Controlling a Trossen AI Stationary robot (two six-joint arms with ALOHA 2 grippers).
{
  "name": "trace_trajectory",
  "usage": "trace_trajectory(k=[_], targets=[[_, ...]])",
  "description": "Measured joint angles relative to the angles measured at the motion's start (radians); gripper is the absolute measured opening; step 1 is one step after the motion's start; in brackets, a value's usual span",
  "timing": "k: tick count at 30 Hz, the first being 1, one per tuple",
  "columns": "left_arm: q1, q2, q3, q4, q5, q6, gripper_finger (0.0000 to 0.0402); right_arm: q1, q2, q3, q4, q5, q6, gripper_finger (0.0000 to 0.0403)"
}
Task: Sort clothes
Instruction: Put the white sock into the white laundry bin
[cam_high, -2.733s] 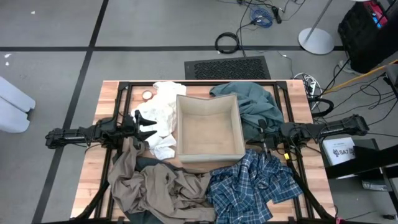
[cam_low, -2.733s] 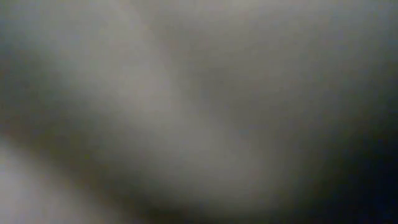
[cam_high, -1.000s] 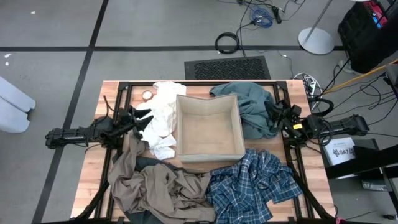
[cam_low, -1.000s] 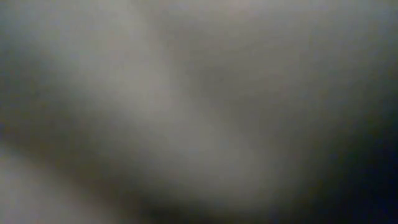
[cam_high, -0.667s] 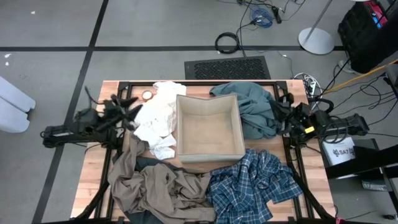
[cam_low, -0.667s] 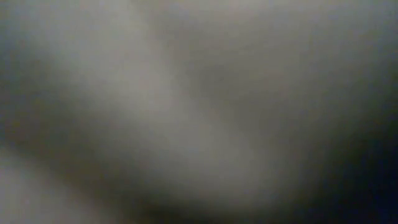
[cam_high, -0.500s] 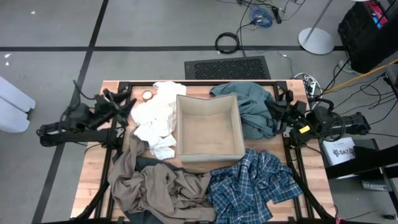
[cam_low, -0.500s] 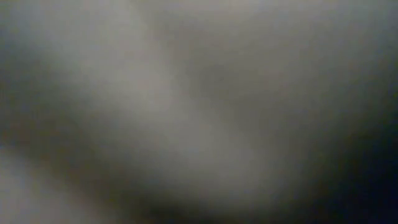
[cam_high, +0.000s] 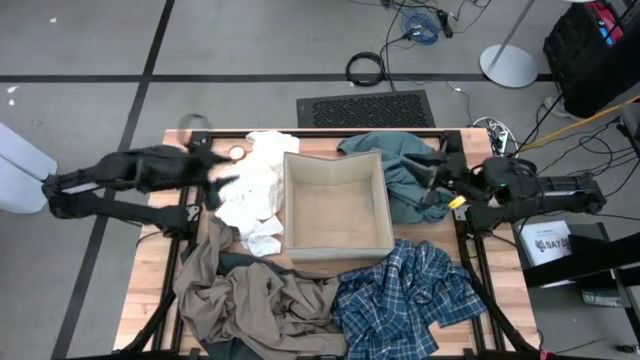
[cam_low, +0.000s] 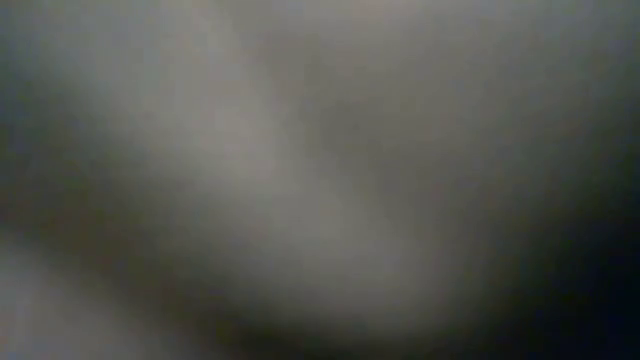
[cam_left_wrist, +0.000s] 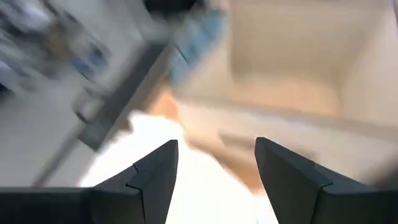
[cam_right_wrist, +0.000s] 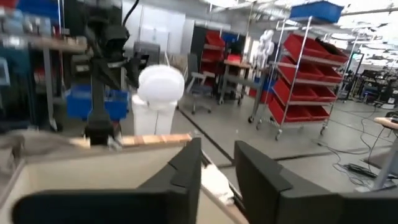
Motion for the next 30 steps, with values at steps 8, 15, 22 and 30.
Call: trace_trajectory(k=[8,15,22,30], targets=[[0.0,0.196,0.011,-0.265,0.25,-0.018,0.0224,-0.011,0.05,0.047,-0.071,-0.001,0.028,0.016],[-0.003,0.223,-0.13,-0.242,0.267,0.001,0.0224,-0.012,0.05,0.08,-0.179,-0.005,0.085,0.018],[-0.002,0.194,-0.274,-0.169,0.25,0.014,0.0224,-0.012,0.055,0.08,-0.212,-0.009,0.09,0.018],[-0.003,0.222,-0.388,-0.035,0.3,0.014,0.0224,-0.012,0.056,0.08,-0.209,-0.008,0.09,0.018]])
